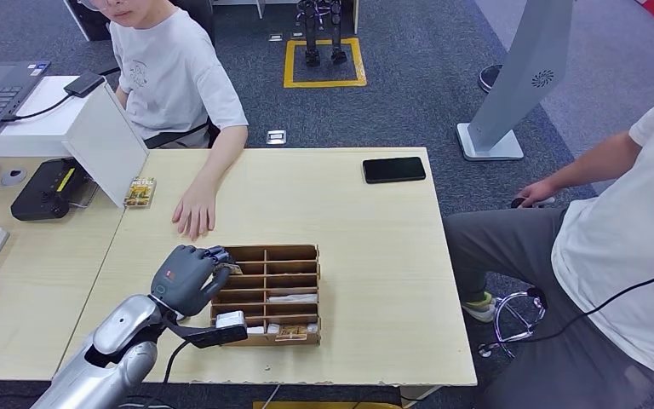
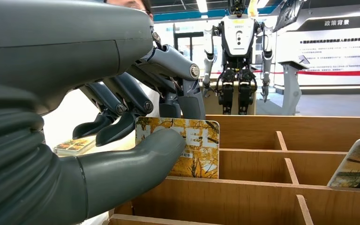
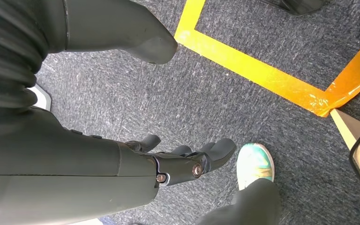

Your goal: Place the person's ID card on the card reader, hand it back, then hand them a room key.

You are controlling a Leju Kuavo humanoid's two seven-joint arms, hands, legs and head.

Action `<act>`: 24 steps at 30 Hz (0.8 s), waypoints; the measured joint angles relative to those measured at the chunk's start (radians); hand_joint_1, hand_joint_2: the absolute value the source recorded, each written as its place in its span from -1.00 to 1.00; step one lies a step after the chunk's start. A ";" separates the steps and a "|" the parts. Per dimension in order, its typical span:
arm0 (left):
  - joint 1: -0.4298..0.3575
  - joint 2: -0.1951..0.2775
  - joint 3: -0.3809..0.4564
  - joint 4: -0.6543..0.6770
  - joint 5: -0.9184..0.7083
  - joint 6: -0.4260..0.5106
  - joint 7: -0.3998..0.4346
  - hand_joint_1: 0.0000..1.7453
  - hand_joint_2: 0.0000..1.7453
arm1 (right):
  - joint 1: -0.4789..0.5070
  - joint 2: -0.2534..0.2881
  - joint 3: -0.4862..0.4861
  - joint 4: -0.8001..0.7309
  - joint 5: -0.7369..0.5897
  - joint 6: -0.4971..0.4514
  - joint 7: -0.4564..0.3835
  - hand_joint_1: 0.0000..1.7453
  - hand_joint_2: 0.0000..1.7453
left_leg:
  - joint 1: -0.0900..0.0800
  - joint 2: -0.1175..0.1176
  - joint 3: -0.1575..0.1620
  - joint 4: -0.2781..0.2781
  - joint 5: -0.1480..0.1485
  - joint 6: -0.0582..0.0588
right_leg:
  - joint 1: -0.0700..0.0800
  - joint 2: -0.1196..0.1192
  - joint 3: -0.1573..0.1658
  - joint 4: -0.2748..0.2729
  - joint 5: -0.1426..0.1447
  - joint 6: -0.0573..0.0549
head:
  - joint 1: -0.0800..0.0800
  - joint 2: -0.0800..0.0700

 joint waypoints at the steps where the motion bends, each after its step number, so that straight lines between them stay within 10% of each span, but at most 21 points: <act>1: 0.000 0.000 0.000 0.000 0.000 0.000 0.000 1.00 1.00 | 0.000 0.000 0.000 0.000 0.000 0.000 0.000 -1.00 1.00 | 0.000 0.000 0.000 0.000 0.000 0.000 | 0.000 0.000 0.000 0.000 0.000 0.000 | 0.000 0.000; 14: -0.003 0.020 0.002 -0.009 0.039 0.019 0.010 1.00 1.00 | -0.002 0.000 -0.010 0.000 0.012 0.000 -0.005 -1.00 1.00 | 0.000 0.000 0.000 0.000 0.000 0.000 | 0.000 0.000 -0.001 0.000 0.000 0.000 | 0.000 0.000; 20: -0.217 0.242 0.130 -0.163 0.405 -0.212 0.016 1.00 1.00 | -0.001 0.000 -0.030 0.000 0.023 0.002 -0.020 -1.00 1.00 | 0.008 0.001 -0.010 0.002 0.005 -0.007 | 0.007 0.001 -0.010 0.001 0.006 -0.007 | 0.000 0.000; 24: -0.297 0.302 0.259 -0.237 0.377 -0.309 -0.018 1.00 1.00 | -0.002 0.000 -0.044 0.000 0.032 0.001 -0.021 -1.00 1.00 | 0.008 0.001 -0.009 0.001 0.005 -0.007 | 0.007 0.001 -0.010 0.001 0.006 -0.008 | -0.002 0.000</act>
